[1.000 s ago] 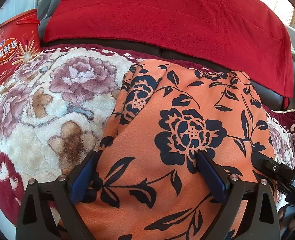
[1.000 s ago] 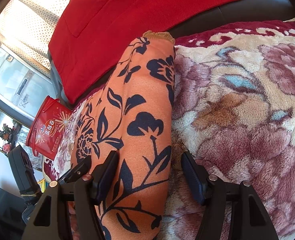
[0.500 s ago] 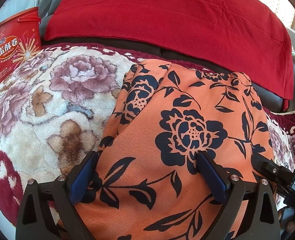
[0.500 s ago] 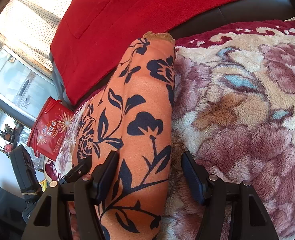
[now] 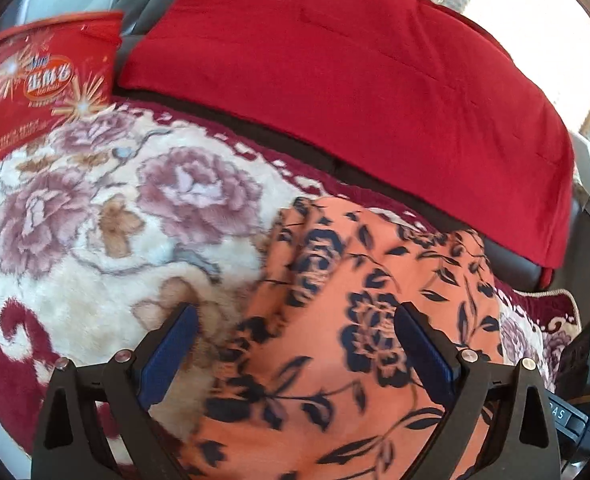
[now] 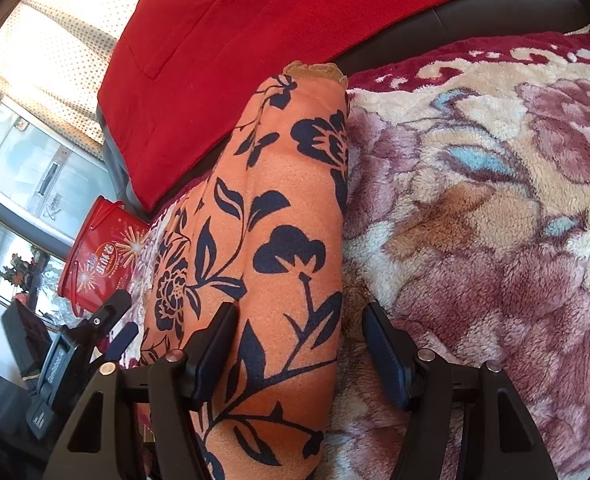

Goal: Fold small clothes

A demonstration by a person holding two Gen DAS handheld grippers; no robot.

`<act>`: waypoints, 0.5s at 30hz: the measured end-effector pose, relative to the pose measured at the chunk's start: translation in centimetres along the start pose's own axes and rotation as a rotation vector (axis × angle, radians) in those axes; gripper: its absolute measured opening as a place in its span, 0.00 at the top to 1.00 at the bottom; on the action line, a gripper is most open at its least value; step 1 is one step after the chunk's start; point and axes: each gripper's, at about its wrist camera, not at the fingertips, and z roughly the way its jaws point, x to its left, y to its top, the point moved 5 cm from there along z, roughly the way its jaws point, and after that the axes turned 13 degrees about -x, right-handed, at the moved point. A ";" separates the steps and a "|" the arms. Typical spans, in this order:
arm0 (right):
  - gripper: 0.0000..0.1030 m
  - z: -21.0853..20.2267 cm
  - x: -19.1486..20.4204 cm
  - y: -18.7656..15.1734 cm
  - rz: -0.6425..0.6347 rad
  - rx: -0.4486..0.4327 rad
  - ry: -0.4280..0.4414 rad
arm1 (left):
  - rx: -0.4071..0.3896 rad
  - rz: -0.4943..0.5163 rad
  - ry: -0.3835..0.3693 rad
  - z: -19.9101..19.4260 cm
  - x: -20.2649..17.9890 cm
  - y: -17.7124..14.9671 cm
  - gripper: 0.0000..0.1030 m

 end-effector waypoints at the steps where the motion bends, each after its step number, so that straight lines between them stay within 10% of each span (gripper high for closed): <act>1: 0.34 0.0 -0.1 0.0 0.006 0.004 0.006 | 0.023 -0.033 -0.006 0.4 0.7 0.3 0.04; 8: 0.33 -0.1 -0.6 0.4 0.014 0.033 0.031 | 0.279 -0.145 -0.114 4.4 2.2 -0.6 0.05; 11: 0.33 0.0 -0.5 0.5 0.004 0.051 0.030 | 0.417 -0.189 -0.224 6.5 1.9 -3.4 0.48; 14: 0.41 0.1 -0.1 0.8 -0.032 0.071 0.017 | 0.415 -0.191 -0.249 6.8 1.6 -3.1 0.59; 15: 0.58 0.1 0.6 0.9 -0.050 0.076 0.030 | 0.406 -0.171 -0.252 6.8 1.3 -3.0 0.60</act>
